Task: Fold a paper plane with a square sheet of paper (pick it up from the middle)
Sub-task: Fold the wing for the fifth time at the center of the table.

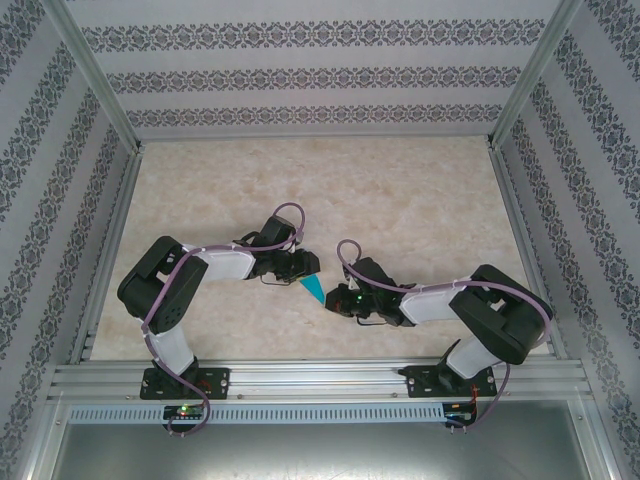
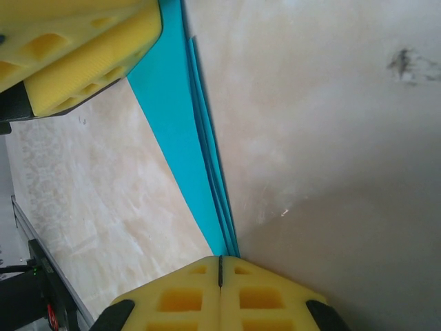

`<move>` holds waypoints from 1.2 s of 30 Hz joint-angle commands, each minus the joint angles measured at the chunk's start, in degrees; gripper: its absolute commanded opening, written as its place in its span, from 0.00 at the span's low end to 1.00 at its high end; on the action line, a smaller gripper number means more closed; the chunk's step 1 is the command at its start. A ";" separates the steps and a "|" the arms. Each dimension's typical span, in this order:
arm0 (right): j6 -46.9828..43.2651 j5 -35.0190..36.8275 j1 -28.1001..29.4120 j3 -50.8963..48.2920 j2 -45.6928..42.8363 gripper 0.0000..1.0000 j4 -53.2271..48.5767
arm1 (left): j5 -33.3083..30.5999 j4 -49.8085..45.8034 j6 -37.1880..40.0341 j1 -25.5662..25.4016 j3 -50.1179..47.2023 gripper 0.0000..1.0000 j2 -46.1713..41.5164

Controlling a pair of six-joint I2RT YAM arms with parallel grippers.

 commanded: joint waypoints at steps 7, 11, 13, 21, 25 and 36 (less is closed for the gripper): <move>-3.43 0.42 0.21 5.31 -4.51 0.05 -5.39 | -1.96 -3.53 0.46 -0.25 0.01 0.39 1.70; -2.63 0.52 0.00 8.15 1.33 0.05 -2.39 | -1.69 -3.05 0.36 -0.25 -0.09 0.39 1.69; -1.65 0.89 -0.05 8.69 4.00 0.05 -0.24 | -1.46 -2.56 0.22 -0.29 -0.32 0.39 1.69; -0.19 2.90 0.16 6.35 9.80 0.04 -1.06 | -0.84 -3.10 0.99 -0.25 -0.20 0.39 1.47; -0.20 1.30 0.57 6.99 6.39 0.04 -1.20 | -1.21 -3.23 1.27 -0.25 -0.39 0.39 1.27; 2.59 1.54 0.03 9.89 12.86 0.04 3.68 | -0.03 -1.94 1.08 -0.25 -0.43 0.40 1.63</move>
